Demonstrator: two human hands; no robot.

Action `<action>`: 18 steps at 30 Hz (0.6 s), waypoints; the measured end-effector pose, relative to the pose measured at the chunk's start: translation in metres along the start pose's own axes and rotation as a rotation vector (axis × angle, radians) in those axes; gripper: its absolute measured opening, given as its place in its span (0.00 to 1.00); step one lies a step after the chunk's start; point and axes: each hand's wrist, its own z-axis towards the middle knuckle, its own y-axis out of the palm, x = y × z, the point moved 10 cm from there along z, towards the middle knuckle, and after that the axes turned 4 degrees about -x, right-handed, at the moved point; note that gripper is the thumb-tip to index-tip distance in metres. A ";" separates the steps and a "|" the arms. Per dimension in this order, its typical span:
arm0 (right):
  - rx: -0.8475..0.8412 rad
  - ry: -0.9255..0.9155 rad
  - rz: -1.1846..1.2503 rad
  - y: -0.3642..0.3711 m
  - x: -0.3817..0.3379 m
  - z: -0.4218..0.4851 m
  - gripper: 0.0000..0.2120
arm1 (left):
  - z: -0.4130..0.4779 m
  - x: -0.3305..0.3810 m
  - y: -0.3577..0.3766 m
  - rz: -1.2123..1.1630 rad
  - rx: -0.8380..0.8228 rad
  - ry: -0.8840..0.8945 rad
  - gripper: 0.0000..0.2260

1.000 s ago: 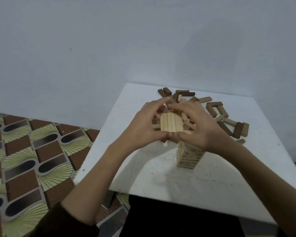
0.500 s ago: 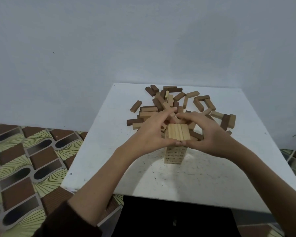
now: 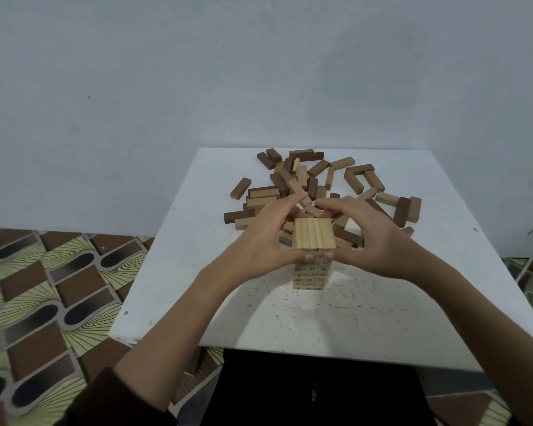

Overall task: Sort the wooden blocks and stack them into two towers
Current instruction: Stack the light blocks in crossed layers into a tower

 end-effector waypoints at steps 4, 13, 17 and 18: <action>0.002 -0.014 0.017 0.001 -0.001 0.000 0.32 | 0.000 -0.002 0.000 0.002 0.004 0.000 0.40; -0.025 0.038 0.060 0.008 0.008 0.000 0.35 | 0.001 -0.002 0.003 -0.031 0.000 -0.016 0.40; -0.035 0.073 0.058 0.009 0.009 0.001 0.34 | 0.001 -0.004 0.002 -0.030 0.023 -0.001 0.40; -0.035 0.077 0.054 0.009 0.009 0.001 0.34 | 0.001 -0.007 0.003 -0.037 0.026 -0.002 0.40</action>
